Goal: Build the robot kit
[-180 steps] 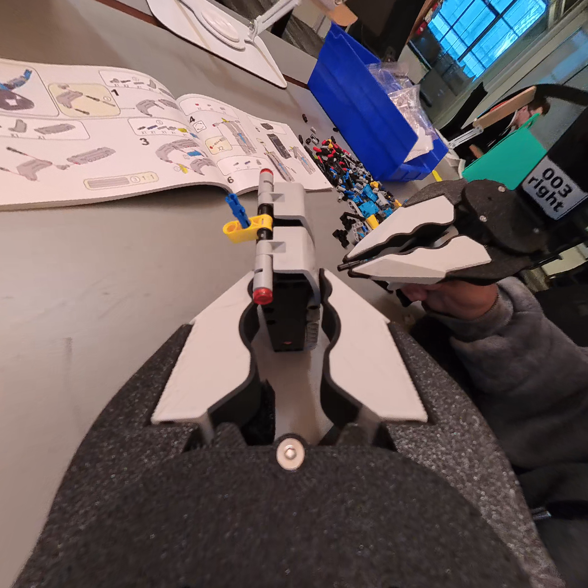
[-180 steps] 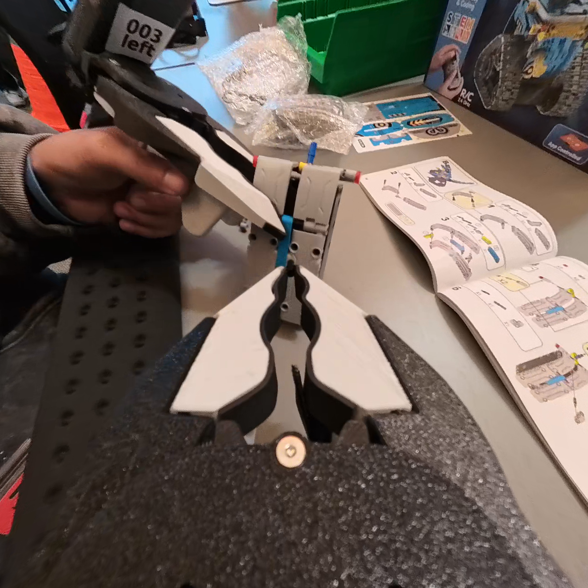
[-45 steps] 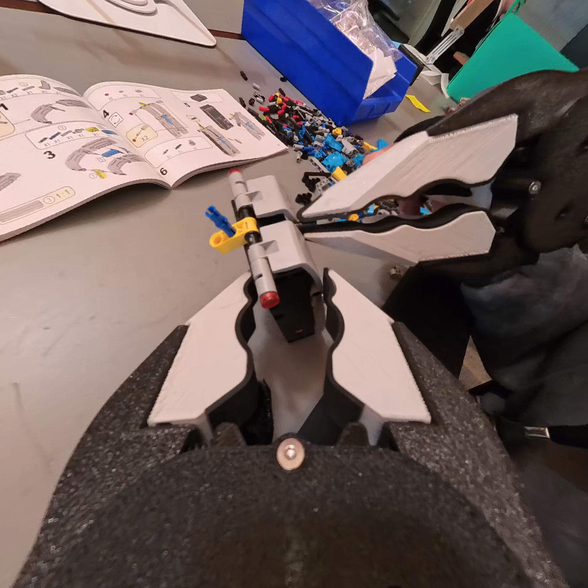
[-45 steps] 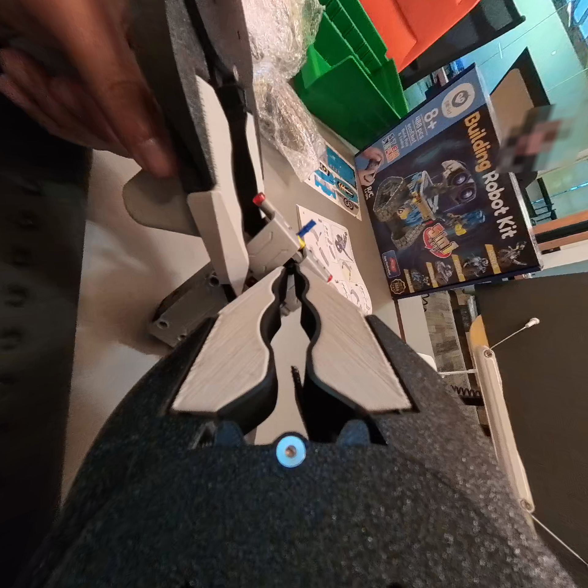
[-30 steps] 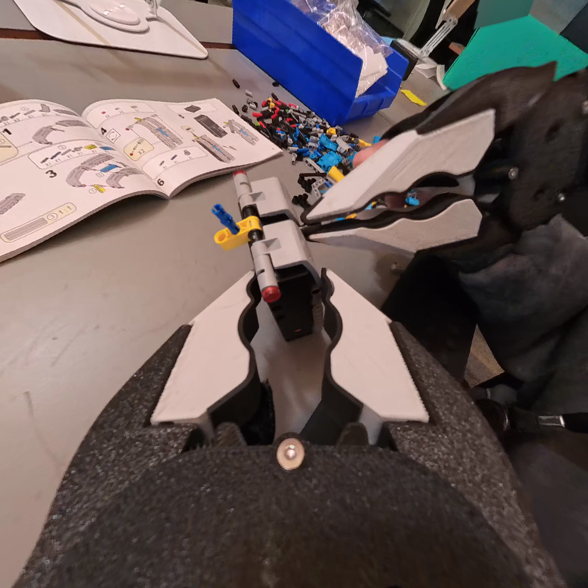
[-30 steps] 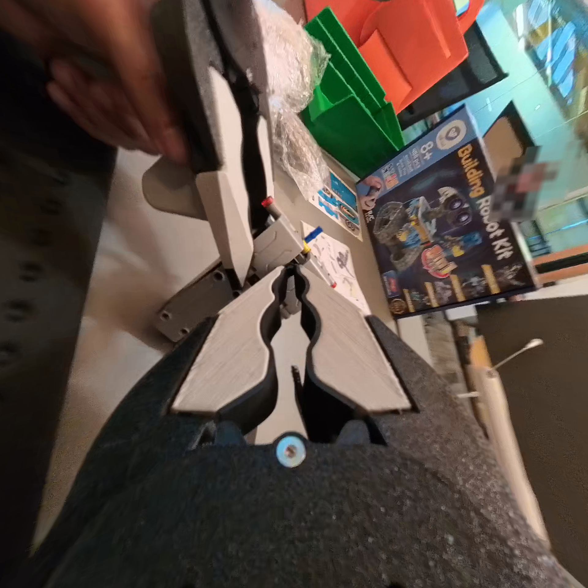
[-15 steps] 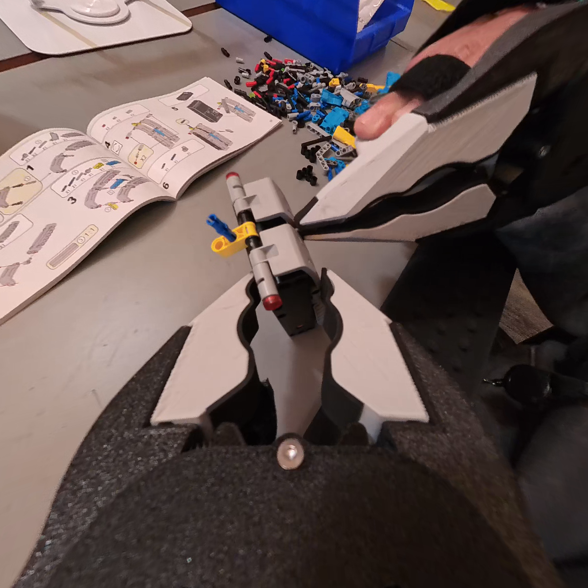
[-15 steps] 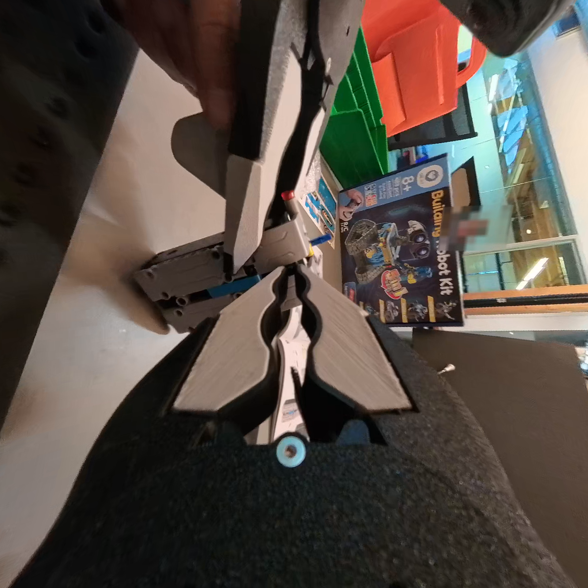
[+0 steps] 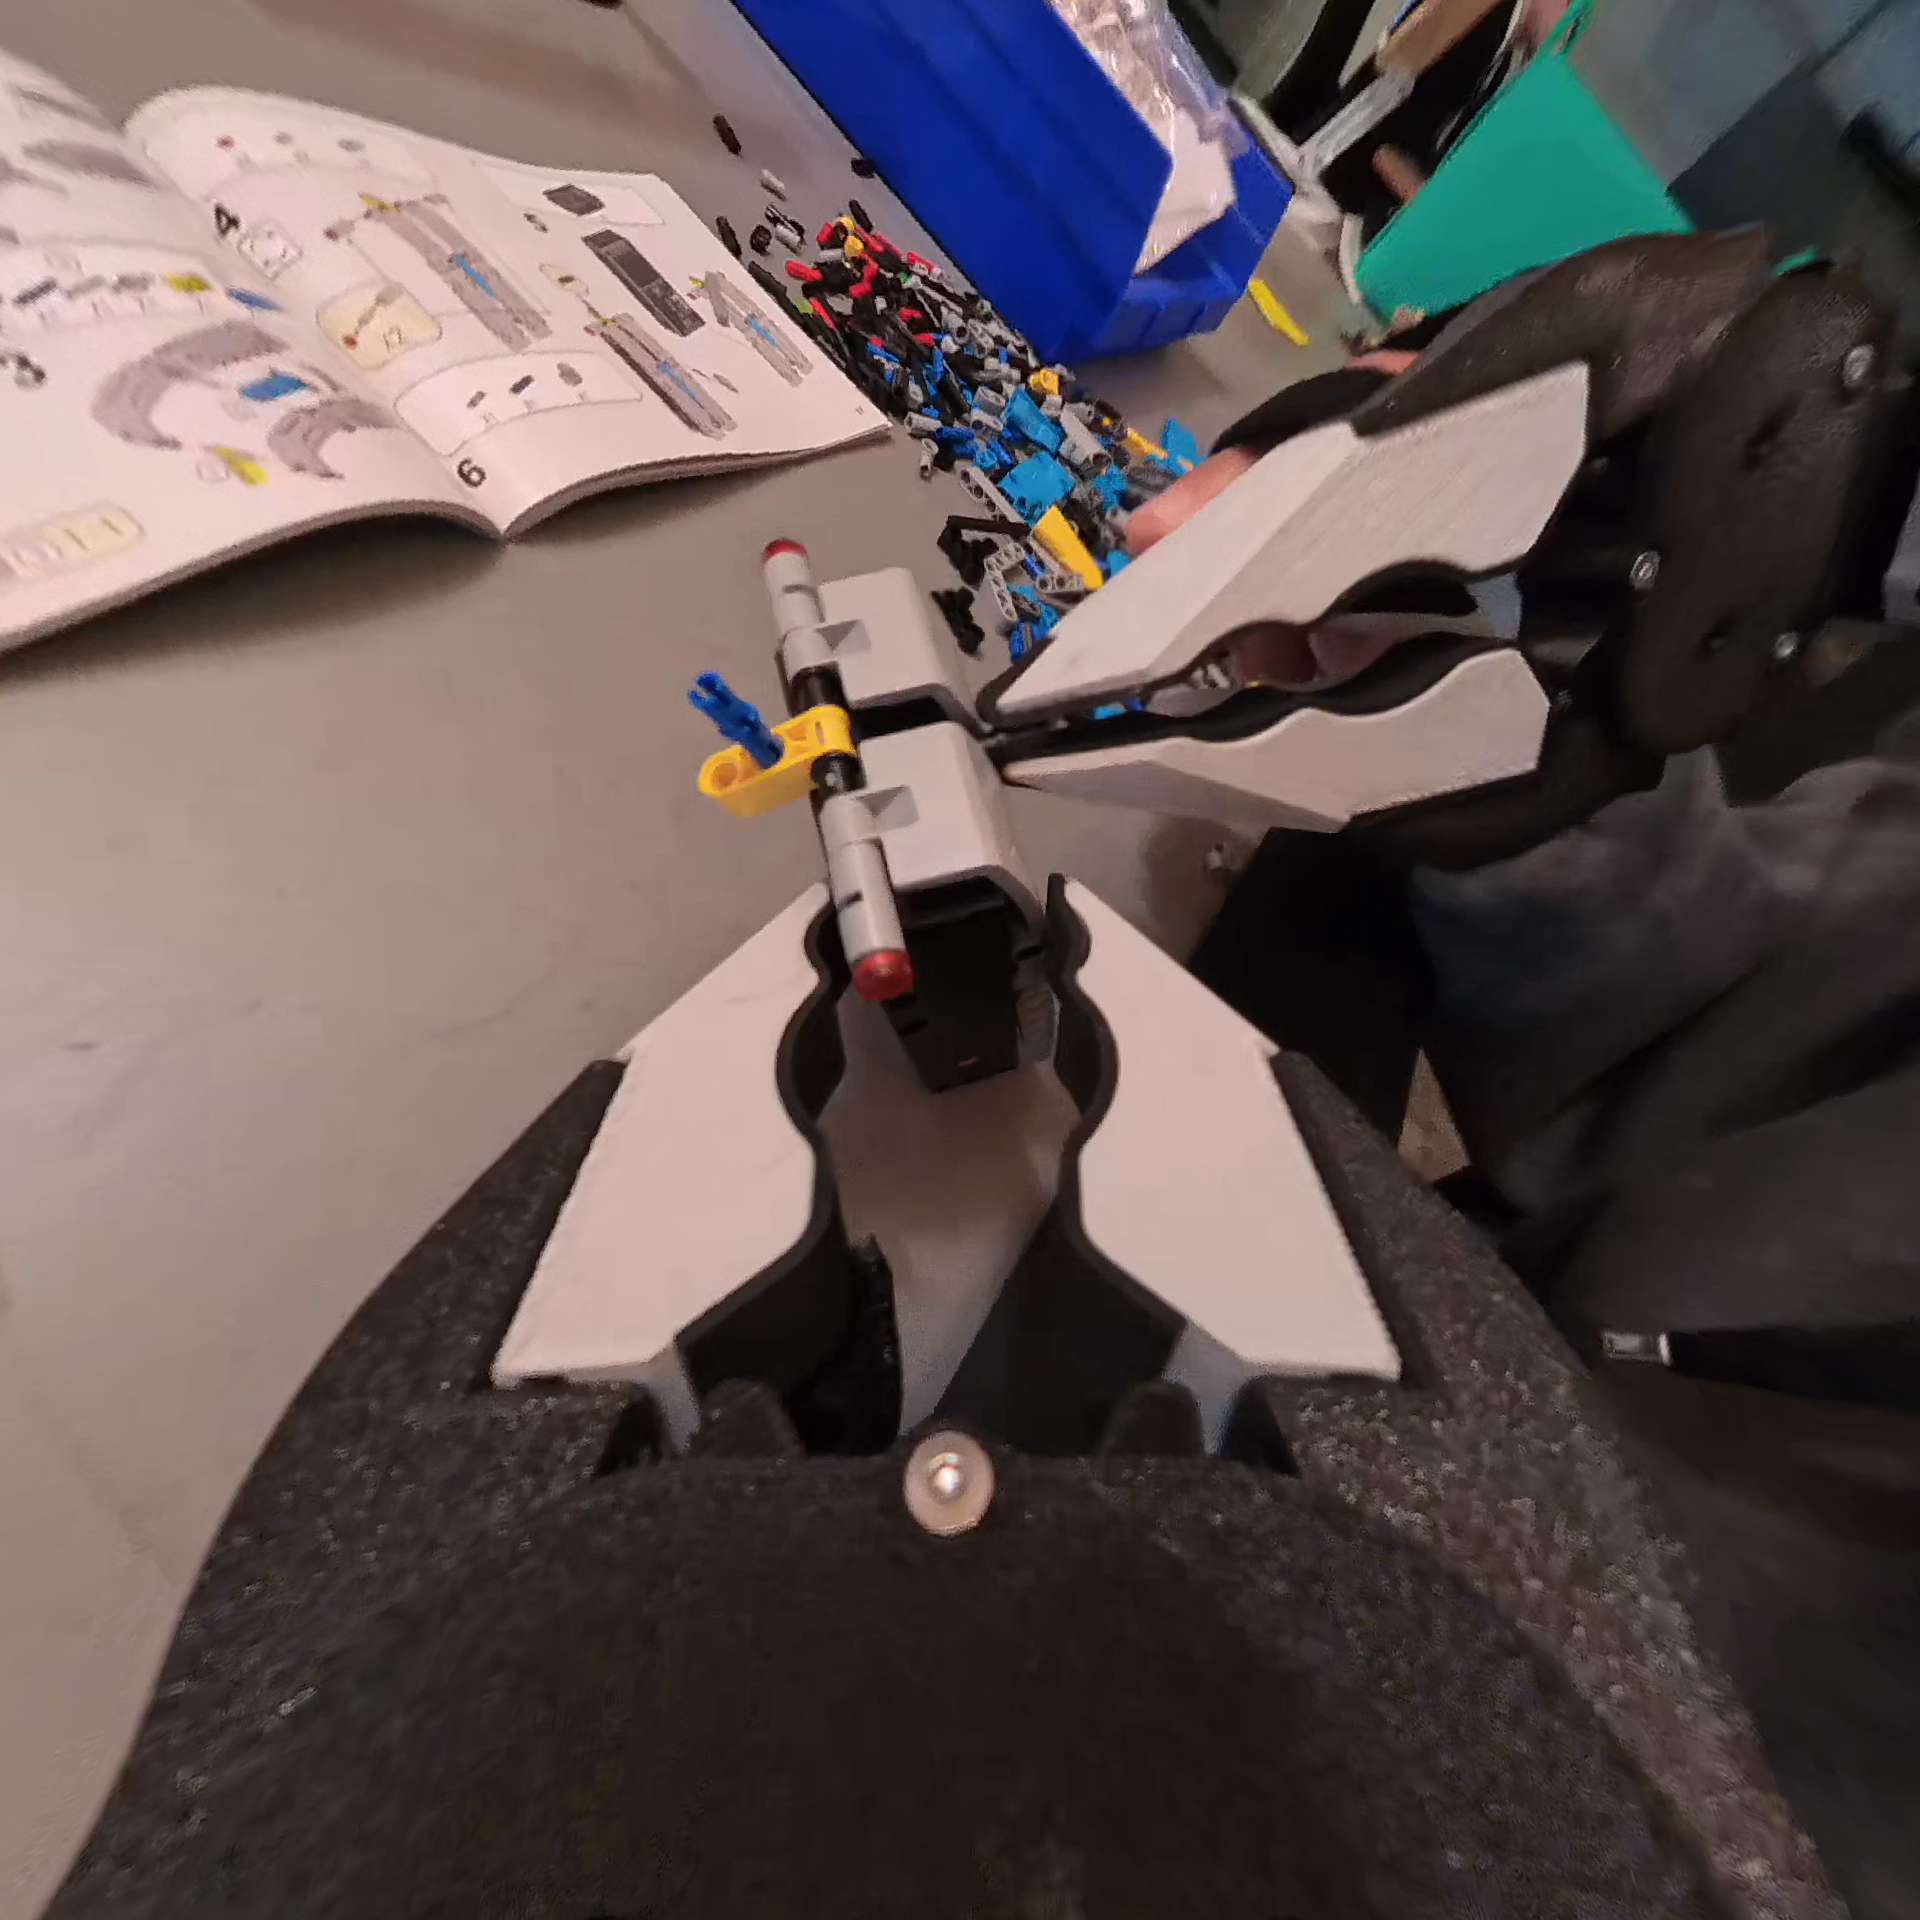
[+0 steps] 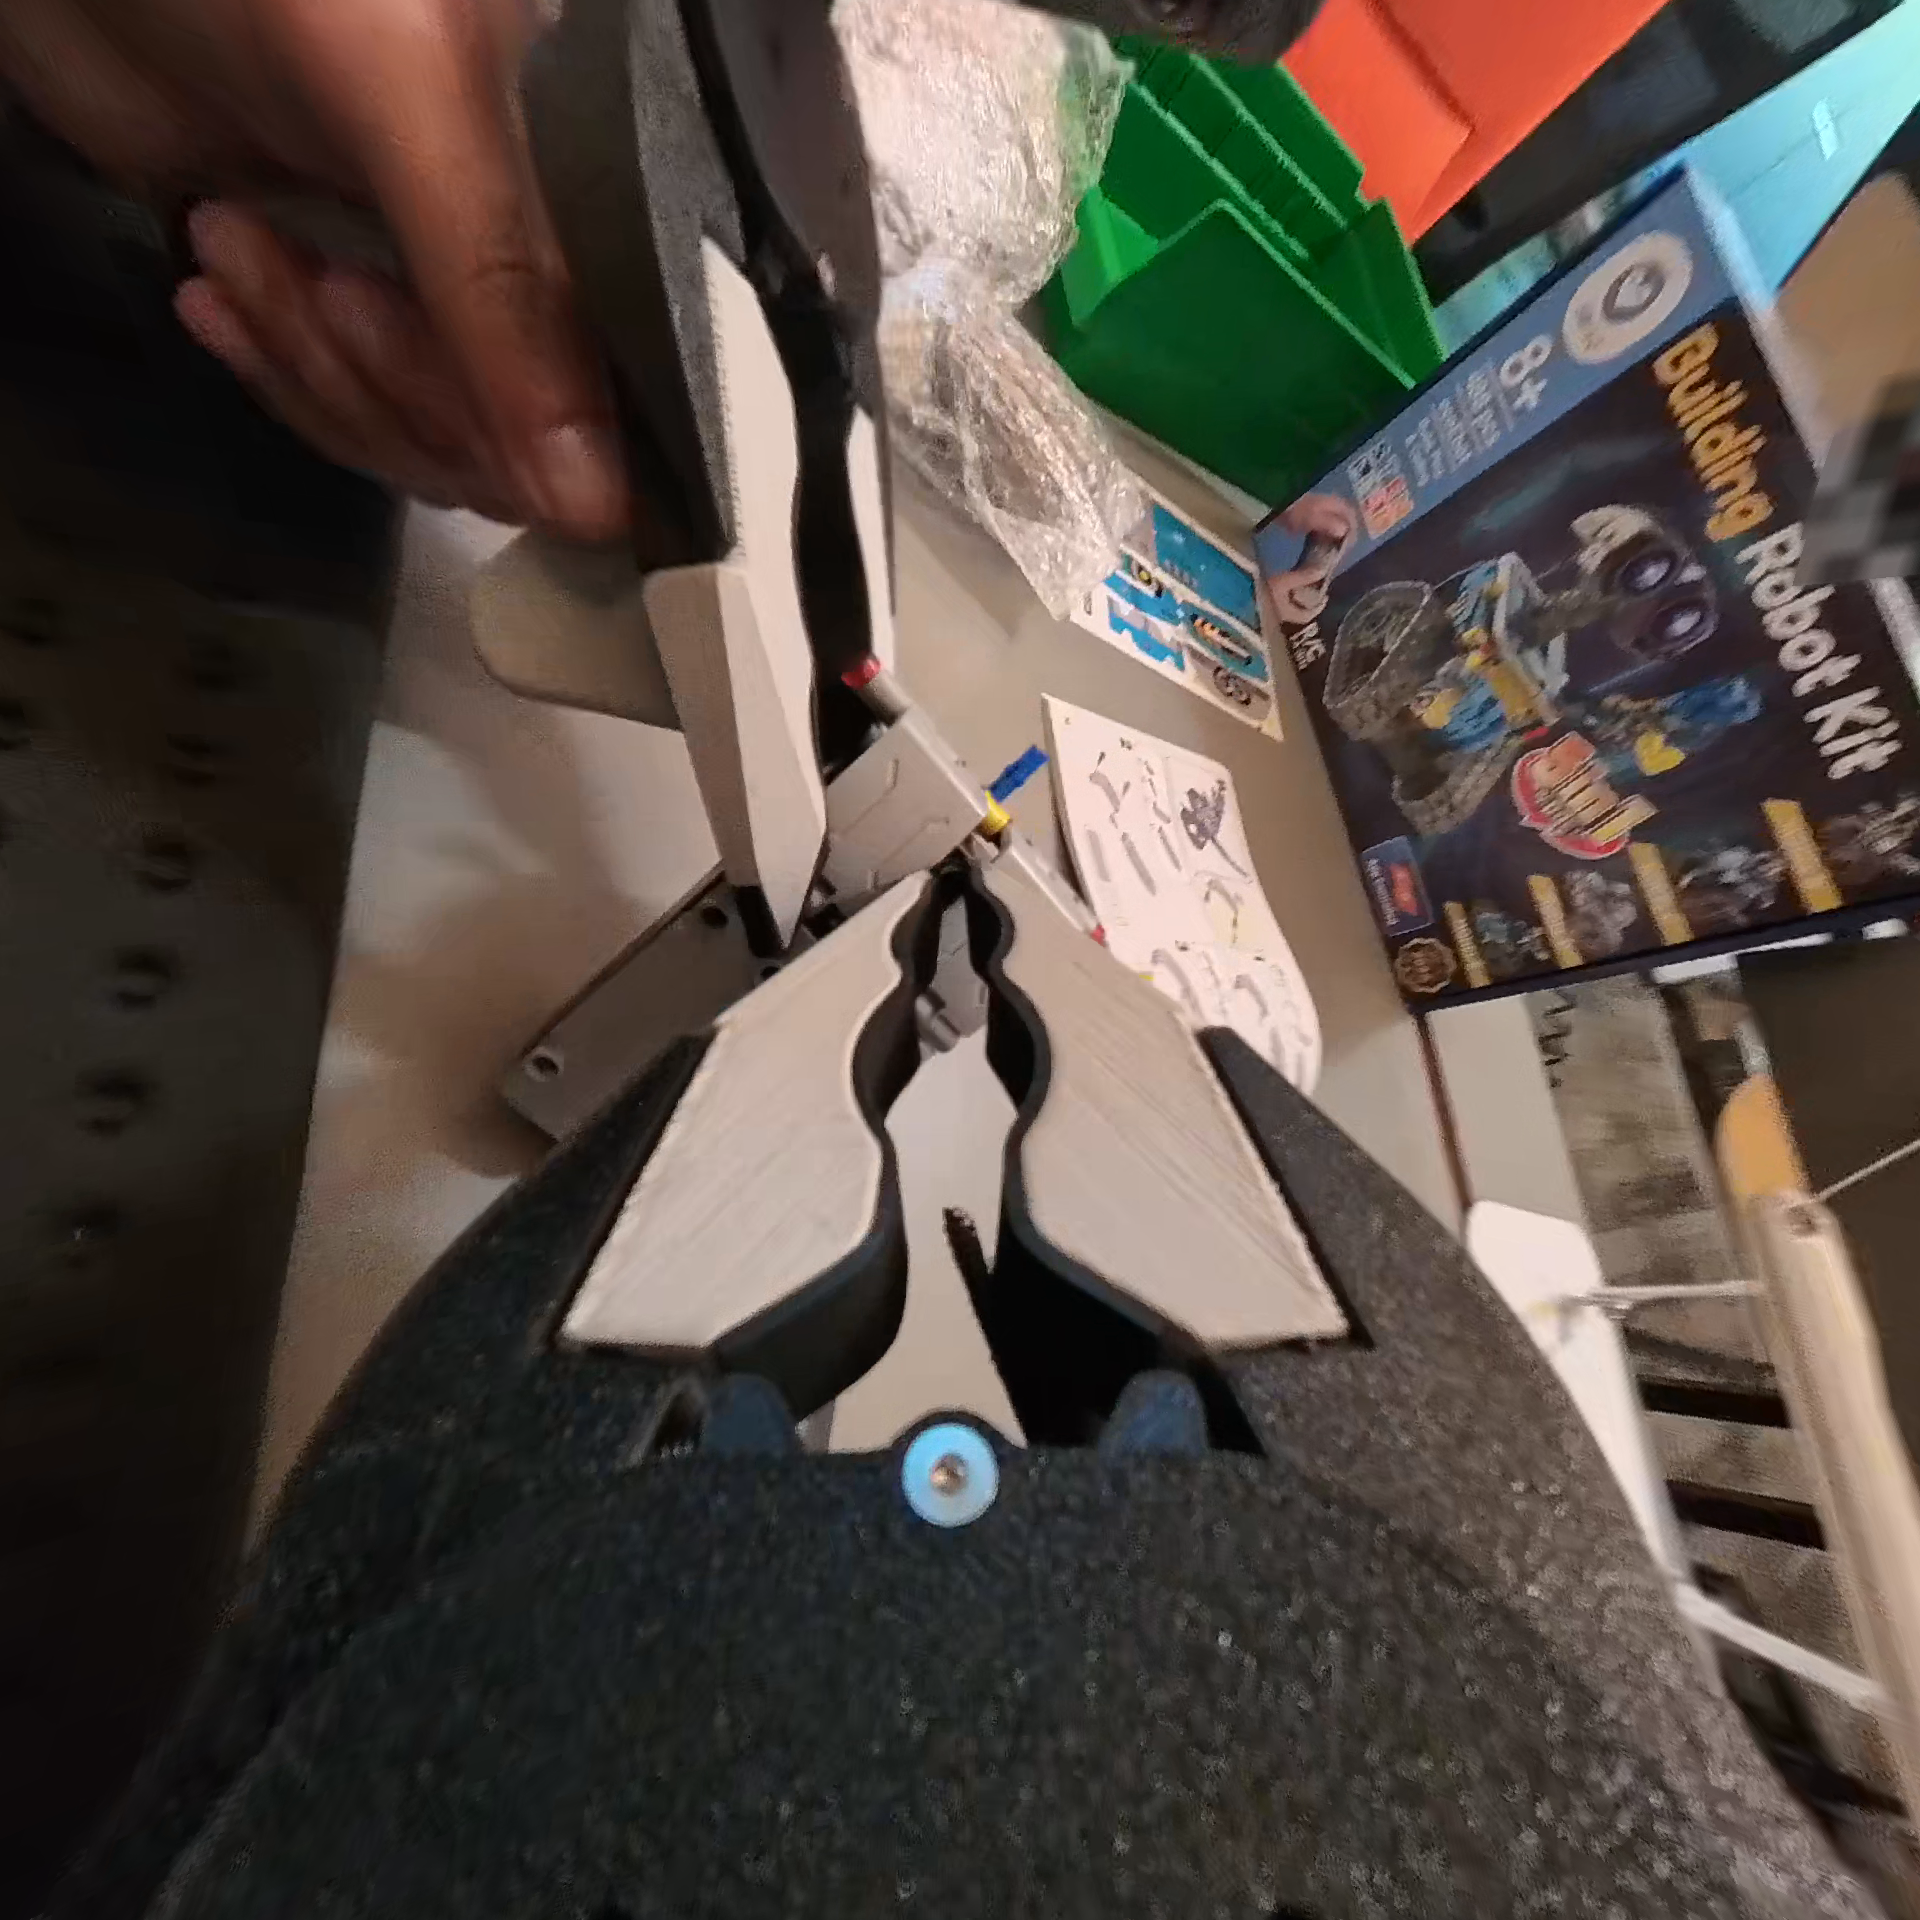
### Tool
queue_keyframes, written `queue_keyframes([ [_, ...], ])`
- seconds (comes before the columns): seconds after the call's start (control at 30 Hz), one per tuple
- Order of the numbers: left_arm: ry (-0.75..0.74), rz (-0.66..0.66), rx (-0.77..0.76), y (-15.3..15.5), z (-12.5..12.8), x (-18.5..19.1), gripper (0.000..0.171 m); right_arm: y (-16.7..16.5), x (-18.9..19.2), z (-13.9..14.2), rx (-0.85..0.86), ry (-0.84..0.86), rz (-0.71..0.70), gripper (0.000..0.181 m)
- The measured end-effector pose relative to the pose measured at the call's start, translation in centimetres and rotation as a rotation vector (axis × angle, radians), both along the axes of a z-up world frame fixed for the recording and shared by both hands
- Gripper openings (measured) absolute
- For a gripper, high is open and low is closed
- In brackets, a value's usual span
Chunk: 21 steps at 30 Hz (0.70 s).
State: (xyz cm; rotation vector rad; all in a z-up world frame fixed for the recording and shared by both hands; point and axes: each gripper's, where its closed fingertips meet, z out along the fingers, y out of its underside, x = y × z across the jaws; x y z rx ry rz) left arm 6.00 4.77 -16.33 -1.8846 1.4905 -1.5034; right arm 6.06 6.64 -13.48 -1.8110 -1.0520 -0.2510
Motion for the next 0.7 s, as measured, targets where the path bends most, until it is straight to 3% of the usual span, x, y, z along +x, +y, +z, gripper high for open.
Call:
queue_keyframes([
  [0.13, 0.007, 0.000, -0.054, 0.3, -0.4, 0.0, 0.035, 0.4, 0.0, -0.4, -0.074, 0.118, 0.003, 0.003],
  [0.4, 0.019, 0.015, -0.149, 0.8, -0.8, -0.2, 0.036, 1.2, -0.1, -0.9, -0.066, -0.026, -0.014, 0.003],
  [0.7, 0.013, 0.016, -0.185, 1.0, -0.9, -0.2, 0.036, 1.6, 0.0, -1.0, -0.147, 0.072, -0.023, 0.007],
])
